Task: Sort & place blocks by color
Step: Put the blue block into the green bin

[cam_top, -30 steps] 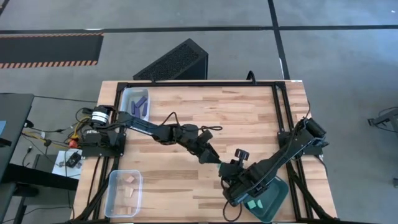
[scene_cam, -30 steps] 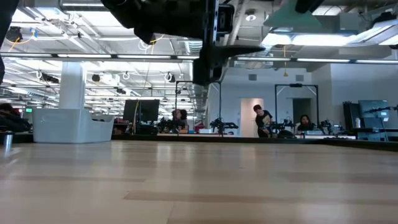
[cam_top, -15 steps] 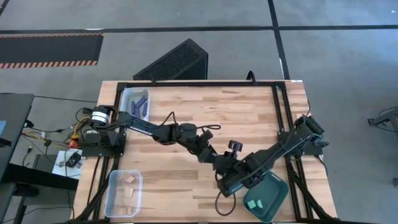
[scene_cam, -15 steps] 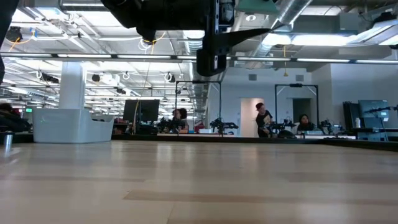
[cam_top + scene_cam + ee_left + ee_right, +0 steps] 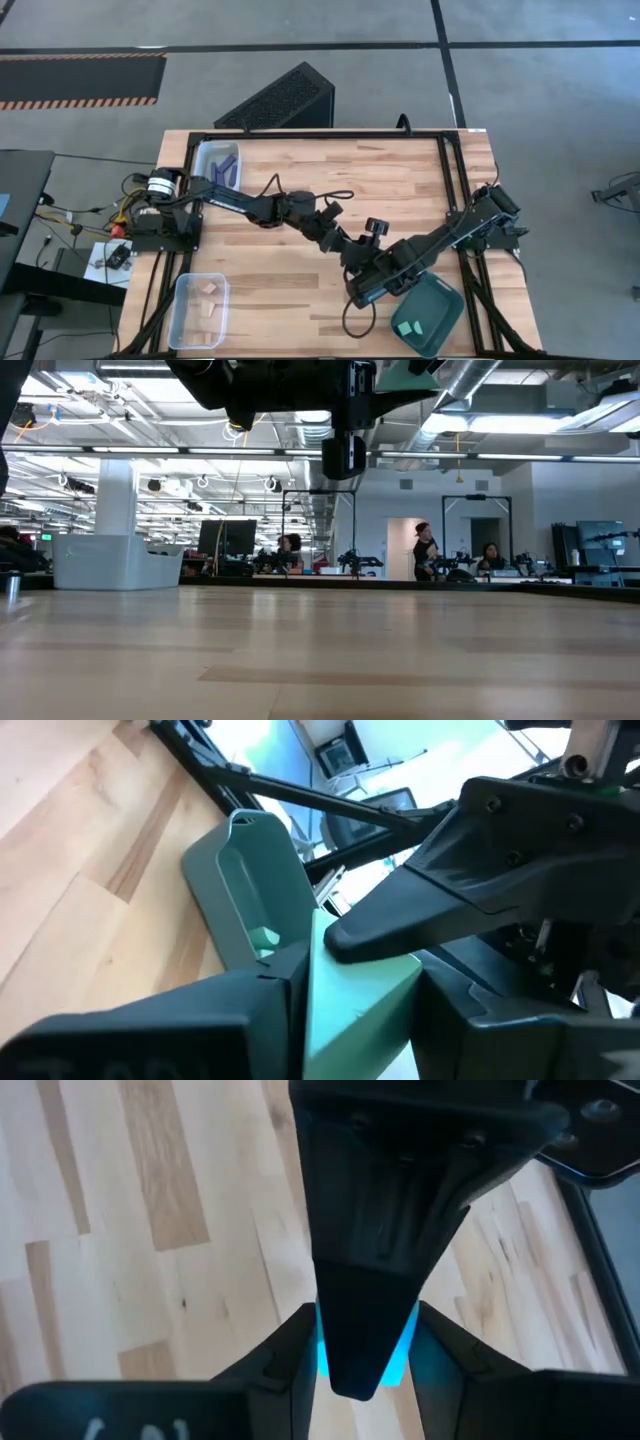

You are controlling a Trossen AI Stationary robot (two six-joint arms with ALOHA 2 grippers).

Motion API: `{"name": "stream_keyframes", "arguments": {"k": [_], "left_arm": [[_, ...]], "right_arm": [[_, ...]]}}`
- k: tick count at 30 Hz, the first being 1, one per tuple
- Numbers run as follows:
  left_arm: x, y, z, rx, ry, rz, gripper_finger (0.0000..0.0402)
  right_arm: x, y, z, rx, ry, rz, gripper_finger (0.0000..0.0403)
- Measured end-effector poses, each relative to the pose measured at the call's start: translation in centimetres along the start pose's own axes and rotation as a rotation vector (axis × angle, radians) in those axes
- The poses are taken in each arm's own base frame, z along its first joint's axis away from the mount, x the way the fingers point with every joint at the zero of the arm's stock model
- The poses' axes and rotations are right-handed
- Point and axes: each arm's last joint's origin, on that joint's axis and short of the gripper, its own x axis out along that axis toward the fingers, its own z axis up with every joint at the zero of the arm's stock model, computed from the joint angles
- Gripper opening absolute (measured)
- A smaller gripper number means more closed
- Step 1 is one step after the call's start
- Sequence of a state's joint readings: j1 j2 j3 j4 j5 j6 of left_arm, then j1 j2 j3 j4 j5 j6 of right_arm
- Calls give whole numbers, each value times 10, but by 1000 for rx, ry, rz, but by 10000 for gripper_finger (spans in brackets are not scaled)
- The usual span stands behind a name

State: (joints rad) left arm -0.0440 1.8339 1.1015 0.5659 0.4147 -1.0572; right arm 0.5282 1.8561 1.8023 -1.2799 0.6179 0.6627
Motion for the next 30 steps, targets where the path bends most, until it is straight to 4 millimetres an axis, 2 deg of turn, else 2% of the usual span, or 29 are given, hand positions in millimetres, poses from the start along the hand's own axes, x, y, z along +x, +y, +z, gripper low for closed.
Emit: {"name": "stream_keyframes", "arguments": {"k": [5,8,11,14,18,20,23,27,30], "left_arm": [[-1,1,4,53,-26,2,94],[-2,3,5,101,-50,26,94],[-2,4,6,161,-83,54,98],[-2,4,6,211,-100,68,101],[2,5,8,244,-154,101,99],[13,7,8,246,-138,87,98],[42,4,10,274,-92,23,99],[84,-5,8,408,-34,-83,99],[112,-9,6,597,-1,-171,99]], "right_arm": [[-1,-3,-2,81,-1,-52,161],[-10,-9,-4,104,20,-86,192],[-27,-16,-3,101,12,-127,223],[-48,-23,1,109,-77,-158,244],[-80,-50,4,188,-241,-190,249],[-92,-66,2,236,-284,-191,249],[-108,-92,1,330,-347,-184,249],[-128,-121,-5,422,-396,-149,249],[-139,-134,-11,444,-417,-126,249]]}}
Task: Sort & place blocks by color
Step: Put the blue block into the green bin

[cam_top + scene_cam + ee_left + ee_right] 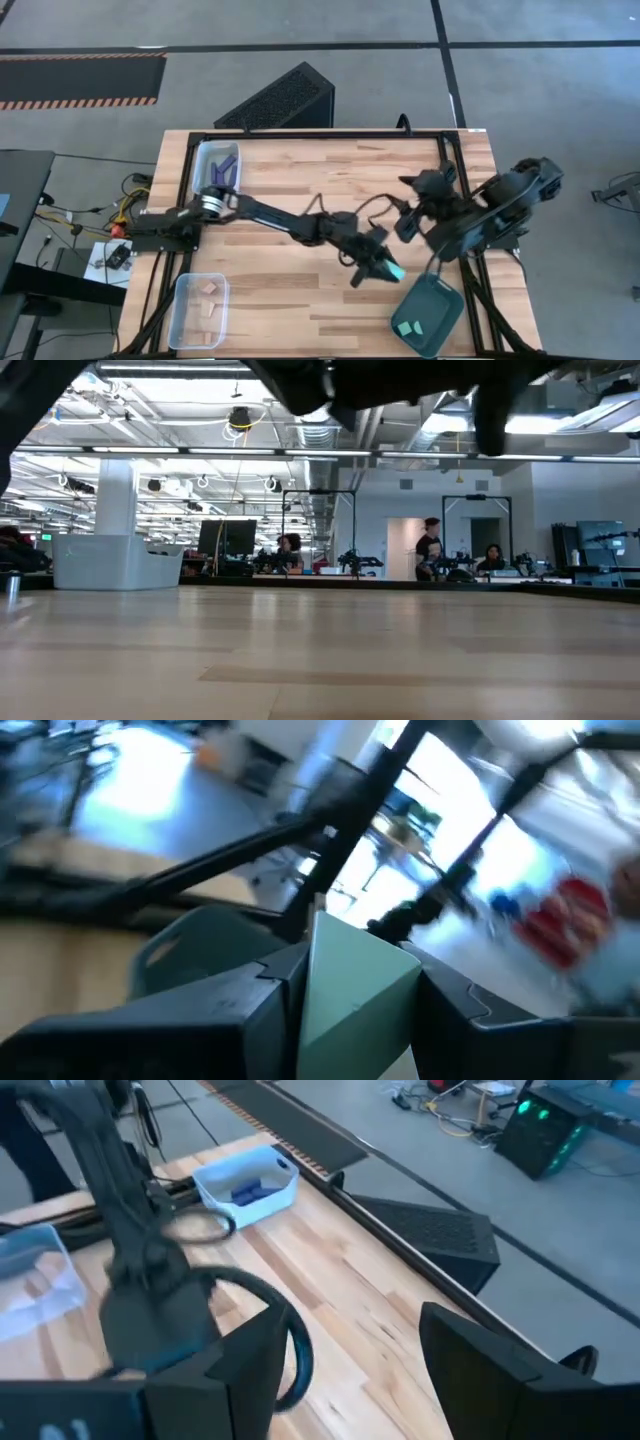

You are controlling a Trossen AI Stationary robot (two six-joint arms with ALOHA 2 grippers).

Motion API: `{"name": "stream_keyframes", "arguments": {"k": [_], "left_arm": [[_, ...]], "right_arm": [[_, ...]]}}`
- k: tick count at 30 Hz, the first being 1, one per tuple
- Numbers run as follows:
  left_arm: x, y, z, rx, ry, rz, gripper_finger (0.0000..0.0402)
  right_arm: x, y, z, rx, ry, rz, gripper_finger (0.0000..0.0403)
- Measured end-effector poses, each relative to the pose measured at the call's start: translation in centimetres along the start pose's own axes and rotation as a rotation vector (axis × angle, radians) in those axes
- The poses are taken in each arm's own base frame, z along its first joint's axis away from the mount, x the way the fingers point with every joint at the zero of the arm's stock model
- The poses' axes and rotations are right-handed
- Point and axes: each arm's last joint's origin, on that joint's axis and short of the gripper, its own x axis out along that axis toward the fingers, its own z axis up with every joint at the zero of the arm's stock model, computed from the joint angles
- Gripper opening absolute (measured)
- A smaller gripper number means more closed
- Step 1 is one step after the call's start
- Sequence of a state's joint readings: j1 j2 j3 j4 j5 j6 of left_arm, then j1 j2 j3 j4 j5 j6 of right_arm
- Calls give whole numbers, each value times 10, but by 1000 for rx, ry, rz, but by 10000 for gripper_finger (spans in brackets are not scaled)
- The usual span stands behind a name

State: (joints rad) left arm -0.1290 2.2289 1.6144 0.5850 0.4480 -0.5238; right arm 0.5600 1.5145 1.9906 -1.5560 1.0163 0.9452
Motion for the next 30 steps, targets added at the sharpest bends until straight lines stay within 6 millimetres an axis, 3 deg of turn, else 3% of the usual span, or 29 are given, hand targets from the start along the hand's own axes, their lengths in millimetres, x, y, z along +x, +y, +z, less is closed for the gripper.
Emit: {"name": "stream_keyframes", "arguments": {"k": [7,14,22,30], "left_arm": [[50,13,-15,117,25,-137,100],[86,19,-43,246,-5,-168,100],[106,16,-70,398,-44,-108,102],[115,0,-81,480,-94,55,115]], "right_arm": [[-14,-20,5,26,-29,29,249],[-14,-21,5,-32,-26,31,249],[-13,-23,6,-114,-19,27,249],[-3,-28,9,-172,20,5,249]]}}
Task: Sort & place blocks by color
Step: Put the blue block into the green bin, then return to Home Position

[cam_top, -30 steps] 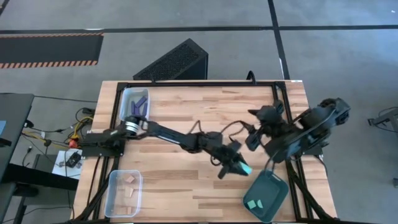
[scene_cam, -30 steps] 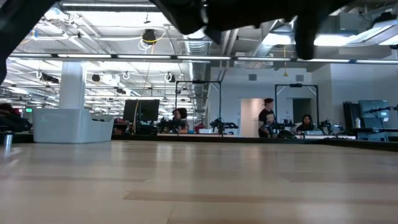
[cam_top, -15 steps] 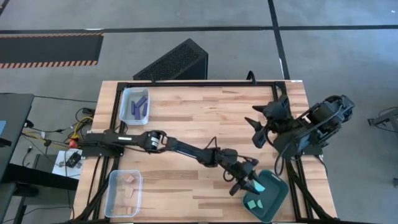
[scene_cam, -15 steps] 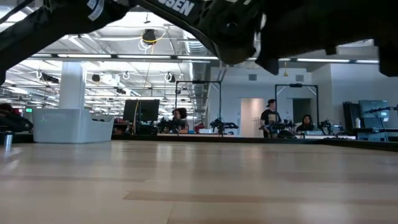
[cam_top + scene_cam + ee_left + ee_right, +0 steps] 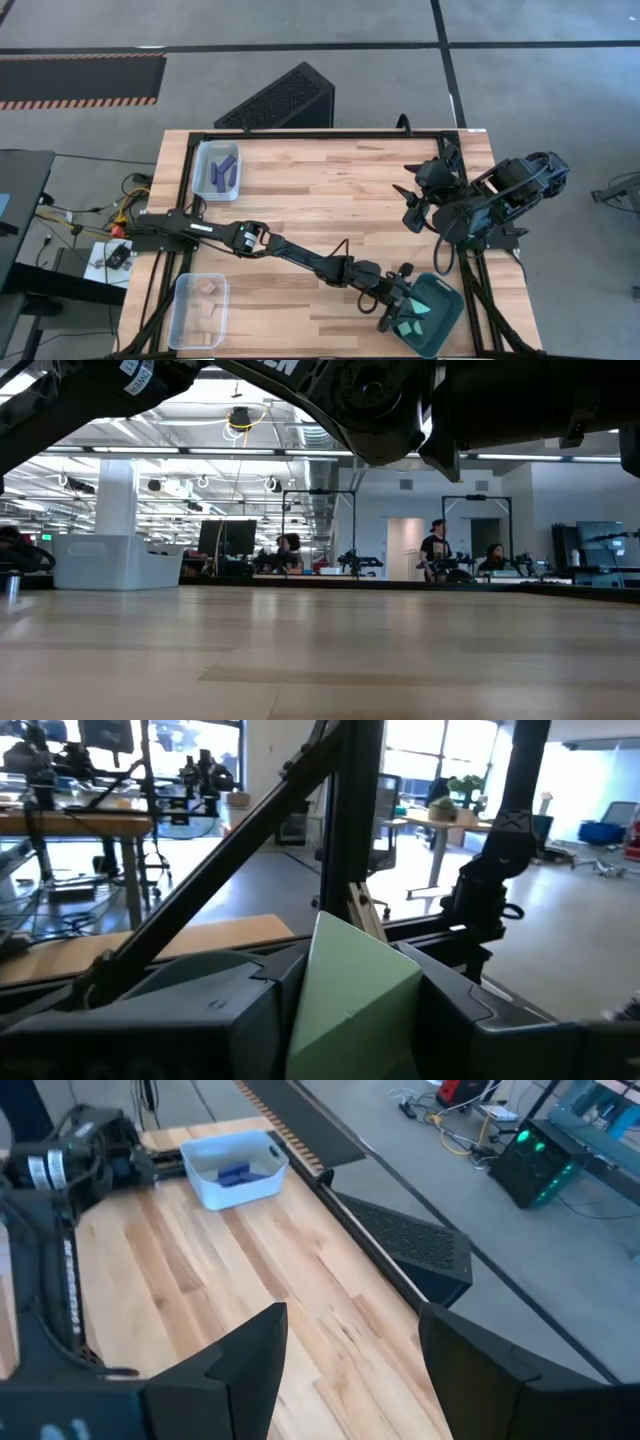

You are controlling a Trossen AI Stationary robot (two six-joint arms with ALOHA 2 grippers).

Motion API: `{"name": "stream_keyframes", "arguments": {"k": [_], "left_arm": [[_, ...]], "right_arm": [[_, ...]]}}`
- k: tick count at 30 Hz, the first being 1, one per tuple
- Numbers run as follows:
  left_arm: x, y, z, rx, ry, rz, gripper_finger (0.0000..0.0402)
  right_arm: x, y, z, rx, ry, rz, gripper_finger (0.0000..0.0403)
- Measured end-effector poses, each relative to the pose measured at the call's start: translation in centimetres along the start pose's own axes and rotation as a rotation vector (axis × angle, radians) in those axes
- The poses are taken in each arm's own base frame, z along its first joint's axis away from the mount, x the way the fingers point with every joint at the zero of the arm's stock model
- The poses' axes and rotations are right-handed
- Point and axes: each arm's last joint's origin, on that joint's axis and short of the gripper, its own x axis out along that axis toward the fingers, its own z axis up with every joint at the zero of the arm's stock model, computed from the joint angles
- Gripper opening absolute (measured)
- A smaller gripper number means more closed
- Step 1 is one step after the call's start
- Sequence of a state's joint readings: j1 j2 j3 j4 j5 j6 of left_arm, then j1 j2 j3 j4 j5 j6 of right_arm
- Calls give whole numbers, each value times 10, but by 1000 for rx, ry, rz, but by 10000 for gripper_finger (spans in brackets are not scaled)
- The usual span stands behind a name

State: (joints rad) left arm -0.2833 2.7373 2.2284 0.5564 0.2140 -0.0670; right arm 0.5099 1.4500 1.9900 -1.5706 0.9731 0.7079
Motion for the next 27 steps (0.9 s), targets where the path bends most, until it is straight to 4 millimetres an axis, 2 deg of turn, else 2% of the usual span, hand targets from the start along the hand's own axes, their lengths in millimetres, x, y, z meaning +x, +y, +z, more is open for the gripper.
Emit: {"name": "stream_keyframes", "arguments": {"k": [10,23,27], "left_arm": [[0,0,-1,34,4,41,118],[2,-10,-3,-34,26,19,212],[-1,-1,14,-91,12,35,215]], "right_arm": [[6,-4,2,-9,13,-23,249],[6,-3,2,68,27,-6,249],[3,-1,1,96,24,9,249]]}}
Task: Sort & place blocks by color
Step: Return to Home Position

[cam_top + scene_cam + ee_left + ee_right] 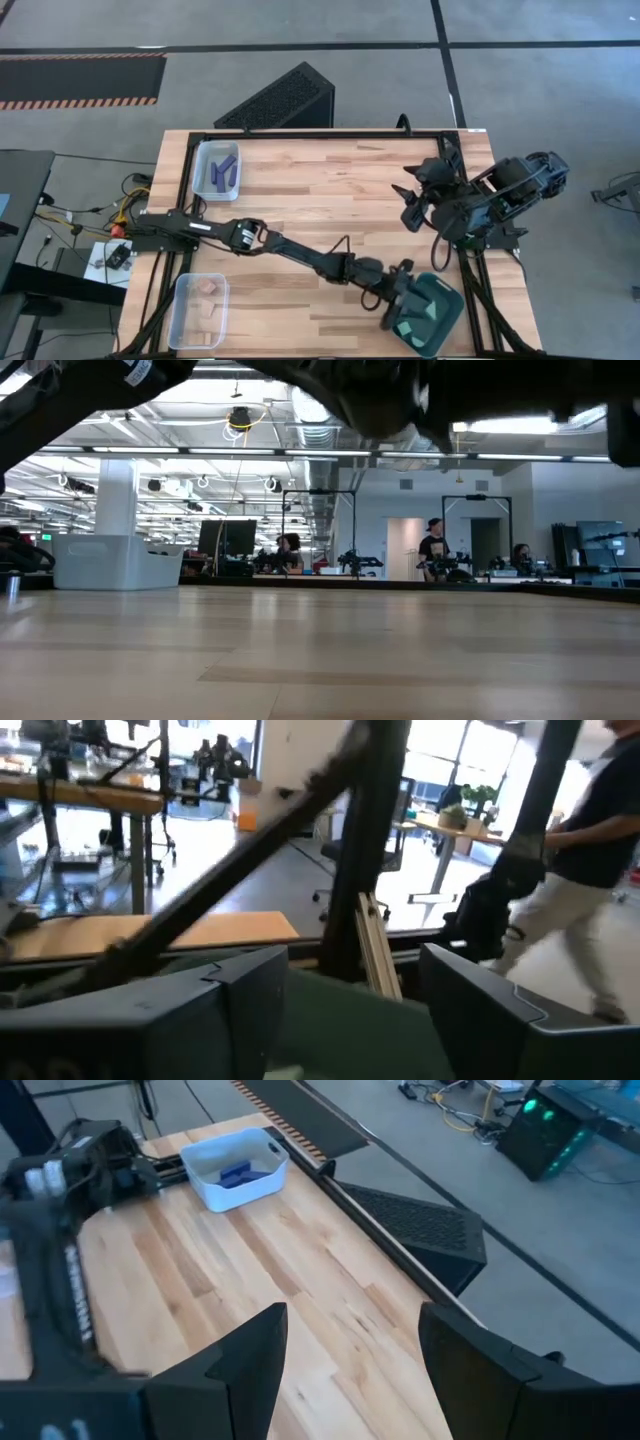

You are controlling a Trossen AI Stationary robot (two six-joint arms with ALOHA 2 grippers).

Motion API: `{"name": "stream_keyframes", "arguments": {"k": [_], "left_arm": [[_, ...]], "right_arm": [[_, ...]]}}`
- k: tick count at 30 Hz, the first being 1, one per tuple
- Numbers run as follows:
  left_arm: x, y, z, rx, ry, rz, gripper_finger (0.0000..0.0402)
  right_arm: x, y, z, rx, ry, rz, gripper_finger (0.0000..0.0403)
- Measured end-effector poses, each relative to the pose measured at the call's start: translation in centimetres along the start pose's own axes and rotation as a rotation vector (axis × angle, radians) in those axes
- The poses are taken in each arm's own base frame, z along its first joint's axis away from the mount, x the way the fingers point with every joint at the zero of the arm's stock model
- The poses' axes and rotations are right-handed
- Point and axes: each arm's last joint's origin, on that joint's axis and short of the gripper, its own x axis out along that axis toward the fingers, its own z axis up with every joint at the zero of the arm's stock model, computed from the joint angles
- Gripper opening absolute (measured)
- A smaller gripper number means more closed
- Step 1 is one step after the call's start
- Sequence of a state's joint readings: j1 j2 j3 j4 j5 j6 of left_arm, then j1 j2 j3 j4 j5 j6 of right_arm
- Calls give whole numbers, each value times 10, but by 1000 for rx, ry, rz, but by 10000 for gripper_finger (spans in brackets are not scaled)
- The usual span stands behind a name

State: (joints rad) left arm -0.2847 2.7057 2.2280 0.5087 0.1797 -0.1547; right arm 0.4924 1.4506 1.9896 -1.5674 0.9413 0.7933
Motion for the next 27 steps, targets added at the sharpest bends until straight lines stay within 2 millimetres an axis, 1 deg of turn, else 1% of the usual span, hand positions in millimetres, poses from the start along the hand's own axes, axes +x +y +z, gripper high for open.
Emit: {"name": "stream_keyframes", "arguments": {"k": [2,3,5,7,11,15,17,19,21,23,25,27], "left_arm": [[-4,6,19,-29,18,7,208],[-7,9,32,-43,35,13,201],[-14,15,58,-55,69,39,181],[-21,20,78,-33,101,59,153],[-33,28,100,57,156,67,89],[-48,35,134,38,149,61,36],[-55,38,145,24,167,64,13],[-60,41,151,13,188,78,4],[-66,39,160,11,201,107,3],[-74,34,178,42,191,142,1],[-81,27,192,84,194,175,0],[-86,23,196,104,235,198,0]], "right_arm": [[-2,2,0,4,-6,14,249],[-3,3,0,9,-11,21,249],[-6,3,0,25,-23,44,249],[-9,3,1,43,-39,59,249],[-14,3,3,67,-85,69,249],[-26,3,6,76,-163,90,249],[-32,3,6,54,-191,105,249],[-38,4,4,29,-225,93,249],[-44,2,-1,-5,-253,72,247],[-51,-6,-9,-22,-260,61,240],[-56,-12,-17,9,-283,70,229],[-61,-19,-28,8,-320,90,218]]}}
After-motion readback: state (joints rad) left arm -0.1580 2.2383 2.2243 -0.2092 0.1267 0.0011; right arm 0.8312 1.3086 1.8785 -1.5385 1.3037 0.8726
